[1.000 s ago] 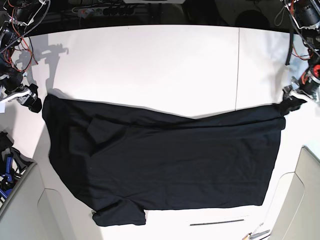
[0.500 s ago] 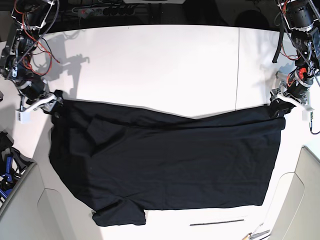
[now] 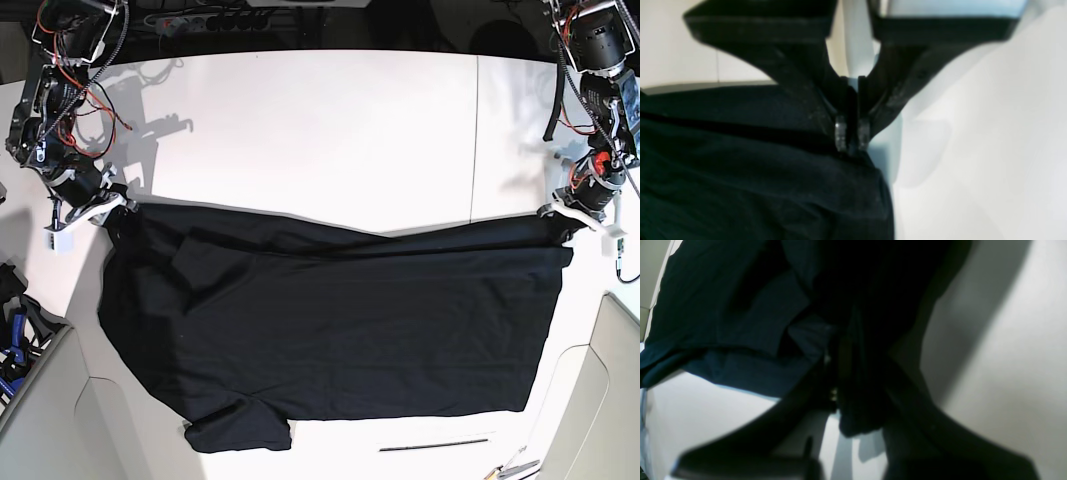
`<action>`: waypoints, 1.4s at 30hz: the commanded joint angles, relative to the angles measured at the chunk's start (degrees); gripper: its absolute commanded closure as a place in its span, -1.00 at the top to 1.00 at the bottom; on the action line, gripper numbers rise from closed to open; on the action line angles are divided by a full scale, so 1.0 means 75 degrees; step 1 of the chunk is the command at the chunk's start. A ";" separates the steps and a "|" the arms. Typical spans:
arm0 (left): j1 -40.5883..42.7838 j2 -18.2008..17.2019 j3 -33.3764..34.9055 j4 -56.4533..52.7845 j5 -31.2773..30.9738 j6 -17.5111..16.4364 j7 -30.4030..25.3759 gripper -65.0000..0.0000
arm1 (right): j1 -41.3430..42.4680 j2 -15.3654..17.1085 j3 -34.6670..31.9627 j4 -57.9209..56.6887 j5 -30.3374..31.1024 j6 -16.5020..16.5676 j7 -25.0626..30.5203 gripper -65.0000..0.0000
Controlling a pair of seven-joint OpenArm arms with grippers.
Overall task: Fold the T-shirt properly
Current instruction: 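Regrasp the shoulder edge with both grippers and pull it taut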
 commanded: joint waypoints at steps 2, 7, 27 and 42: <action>-0.0099 -0.0219 -0.0038 0.0108 -0.0085 -0.0192 -0.0067 -1.00 | 0.0111 0.0125 0.0125 0.0198 0.0122 0.0061 -0.0294 -1.00; 0.0105 -0.0443 -0.0038 0.0149 -0.0262 -0.0551 0.0163 -1.00 | -0.0058 0.0134 0.0560 0.0388 0.0169 0.0143 -0.0883 -1.00; 0.3153 -0.0691 -0.1230 0.1582 -0.3337 -0.1103 0.2256 -1.00 | -0.2681 0.0679 0.1023 0.2253 0.0868 0.0204 -0.1122 -1.00; 0.4508 -0.0571 -0.1784 0.2891 -0.3856 -0.1103 0.2608 -1.00 | -0.3214 0.0676 0.2145 0.2346 0.1961 0.0204 -0.2107 -1.00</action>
